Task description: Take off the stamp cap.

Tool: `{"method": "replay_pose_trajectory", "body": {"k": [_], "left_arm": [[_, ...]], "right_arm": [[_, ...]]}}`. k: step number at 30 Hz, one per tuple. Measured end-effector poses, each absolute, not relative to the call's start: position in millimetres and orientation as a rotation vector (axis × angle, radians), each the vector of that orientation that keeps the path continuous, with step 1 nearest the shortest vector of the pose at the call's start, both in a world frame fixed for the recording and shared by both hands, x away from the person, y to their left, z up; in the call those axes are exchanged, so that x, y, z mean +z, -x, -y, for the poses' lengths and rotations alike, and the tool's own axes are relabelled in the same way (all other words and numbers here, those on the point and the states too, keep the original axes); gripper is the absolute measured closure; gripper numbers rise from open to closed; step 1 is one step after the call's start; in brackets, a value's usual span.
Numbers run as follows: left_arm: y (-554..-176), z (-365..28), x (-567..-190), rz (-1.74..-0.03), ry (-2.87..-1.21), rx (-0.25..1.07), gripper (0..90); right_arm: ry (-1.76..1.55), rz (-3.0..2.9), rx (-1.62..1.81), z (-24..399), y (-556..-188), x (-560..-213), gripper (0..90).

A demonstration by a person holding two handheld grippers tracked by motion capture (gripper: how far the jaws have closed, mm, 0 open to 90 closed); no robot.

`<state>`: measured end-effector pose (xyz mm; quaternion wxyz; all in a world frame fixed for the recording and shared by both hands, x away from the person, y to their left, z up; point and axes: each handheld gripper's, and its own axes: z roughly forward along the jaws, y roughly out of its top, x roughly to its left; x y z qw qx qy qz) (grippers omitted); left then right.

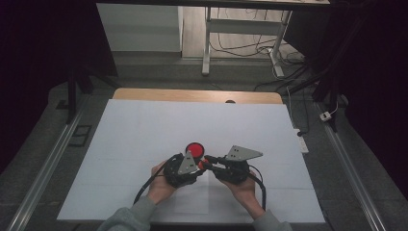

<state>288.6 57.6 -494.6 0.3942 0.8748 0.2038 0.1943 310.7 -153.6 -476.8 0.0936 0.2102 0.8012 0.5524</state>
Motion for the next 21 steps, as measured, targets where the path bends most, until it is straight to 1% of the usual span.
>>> {"method": "replay_pose_trajectory", "body": {"k": [12, 21], "left_arm": [[-289.8, -59.1, -496.7, -0.514, -2.214, 0.459, 65.8], [-289.9, -60.0, -497.0, -0.503, -2.221, 0.462, 65.8]], "right_arm": [[-0.597, -2.376, 1.612, 151.6, -308.2, -477.1, 72.6], [-0.583, -2.371, 1.608, 151.2, -307.8, -476.8, 72.7]]}}
